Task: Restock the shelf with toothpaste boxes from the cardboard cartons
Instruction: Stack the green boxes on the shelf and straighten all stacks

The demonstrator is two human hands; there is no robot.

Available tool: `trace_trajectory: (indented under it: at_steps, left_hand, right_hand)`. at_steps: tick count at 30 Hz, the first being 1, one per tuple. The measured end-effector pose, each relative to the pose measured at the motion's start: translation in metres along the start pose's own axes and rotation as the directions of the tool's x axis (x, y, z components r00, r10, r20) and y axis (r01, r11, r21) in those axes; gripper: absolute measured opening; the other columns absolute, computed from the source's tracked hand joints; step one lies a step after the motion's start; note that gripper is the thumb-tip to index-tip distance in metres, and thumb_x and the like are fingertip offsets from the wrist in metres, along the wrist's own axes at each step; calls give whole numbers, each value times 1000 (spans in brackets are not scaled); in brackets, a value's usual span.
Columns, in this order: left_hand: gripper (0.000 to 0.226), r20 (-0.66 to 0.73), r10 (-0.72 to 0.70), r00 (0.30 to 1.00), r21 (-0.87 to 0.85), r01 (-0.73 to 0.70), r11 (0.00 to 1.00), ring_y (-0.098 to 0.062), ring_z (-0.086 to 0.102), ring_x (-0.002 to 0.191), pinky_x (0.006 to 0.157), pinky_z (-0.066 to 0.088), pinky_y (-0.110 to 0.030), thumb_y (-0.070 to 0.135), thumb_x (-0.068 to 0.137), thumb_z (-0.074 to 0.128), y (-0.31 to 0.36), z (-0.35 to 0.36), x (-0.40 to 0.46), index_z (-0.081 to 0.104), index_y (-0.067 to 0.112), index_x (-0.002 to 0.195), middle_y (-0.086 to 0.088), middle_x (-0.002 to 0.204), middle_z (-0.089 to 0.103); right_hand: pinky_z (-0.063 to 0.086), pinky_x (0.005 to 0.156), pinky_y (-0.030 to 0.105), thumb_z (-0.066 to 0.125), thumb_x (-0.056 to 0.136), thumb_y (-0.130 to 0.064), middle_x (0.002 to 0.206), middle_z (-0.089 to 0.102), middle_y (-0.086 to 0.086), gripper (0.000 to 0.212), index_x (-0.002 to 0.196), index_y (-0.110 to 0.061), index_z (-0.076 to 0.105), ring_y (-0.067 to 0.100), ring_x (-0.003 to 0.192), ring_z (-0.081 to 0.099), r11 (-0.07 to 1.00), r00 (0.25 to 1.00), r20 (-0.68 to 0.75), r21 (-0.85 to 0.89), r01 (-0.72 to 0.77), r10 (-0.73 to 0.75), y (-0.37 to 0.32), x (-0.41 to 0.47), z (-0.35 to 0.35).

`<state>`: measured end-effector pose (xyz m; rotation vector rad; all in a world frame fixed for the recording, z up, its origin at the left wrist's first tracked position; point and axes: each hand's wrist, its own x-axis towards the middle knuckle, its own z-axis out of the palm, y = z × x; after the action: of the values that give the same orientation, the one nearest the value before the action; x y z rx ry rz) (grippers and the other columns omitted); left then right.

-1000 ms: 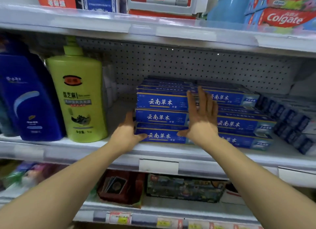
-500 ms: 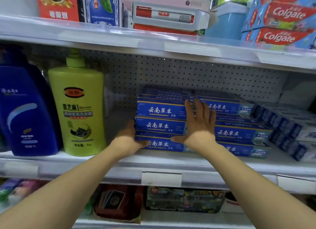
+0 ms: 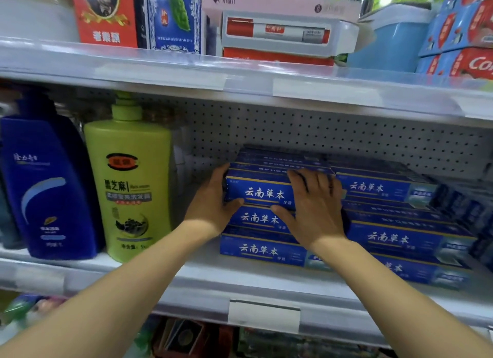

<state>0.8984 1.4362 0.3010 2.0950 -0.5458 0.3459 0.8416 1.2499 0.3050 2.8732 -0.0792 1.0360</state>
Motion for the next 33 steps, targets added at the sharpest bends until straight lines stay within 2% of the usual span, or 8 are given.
trace_trajectory:
  at_steps: [3,5,8,13,20,25,29,33]
  left_hand:
    - [69,16,12,1000,-93,-10,996,-10,53,101,86,46,-28,17,84,68,0,-2,1,29,24,141,4,119,54]
    - [66,70,-19,997,-230,35,972,-8,51,105,88,47,-29,23,87,64,2,-4,2,27,26,142,10,118,50]
    - [34,146,-91,985,-398,143,906,-12,58,105,93,48,-36,39,95,46,8,-5,6,35,37,127,6,121,56]
    - [7,186,-102,977,-445,176,878,-17,63,99,95,49,-43,40,97,40,7,-2,12,42,38,104,7,102,63]
    - [28,238,-116,964,-501,224,836,-12,65,92,81,55,-35,38,98,40,9,-3,19,42,33,126,6,103,64]
    - [63,190,-152,970,-492,228,840,-18,63,103,94,49,-43,57,91,41,12,-4,28,25,29,146,1,123,60]
    - [52,210,-154,966,-582,250,774,-10,66,81,68,52,-28,49,96,37,11,-2,34,26,32,143,8,96,64]
    - [41,231,-152,961,-605,265,751,-14,67,82,72,55,-30,39,97,43,14,7,37,38,34,137,2,101,65]
  right_hand:
    - [24,97,49,69,74,-53,121,57,13,67,122,-8,57,36,111,52,1000,1000,-12,0,-6,6,0,0,1]
    - [24,99,49,55,79,-58,124,55,11,66,124,-9,55,34,114,51,1000,1000,13,2,0,0,1,0,0]
    - [29,100,52,30,84,-61,124,55,9,68,125,-13,55,33,114,50,999,999,25,7,-36,36,2,2,-3]
    - [39,94,54,29,86,-58,115,60,11,64,120,-12,58,35,104,55,997,997,-6,-40,-73,73,2,5,0]
    - [37,92,52,28,87,-59,112,58,12,66,122,-11,56,35,104,52,996,997,14,-41,-73,74,3,6,4]
    - [23,105,51,18,79,-71,137,43,14,85,137,-15,44,36,124,38,984,985,-4,23,-174,174,8,9,-11]
    - [14,112,44,0,64,-81,150,28,7,104,146,-24,27,30,136,23,974,965,135,3,-227,224,21,13,-23]
    - [16,114,44,-8,60,-84,148,36,-5,109,143,-26,33,20,137,30,993,973,201,-51,-109,117,19,14,-26]
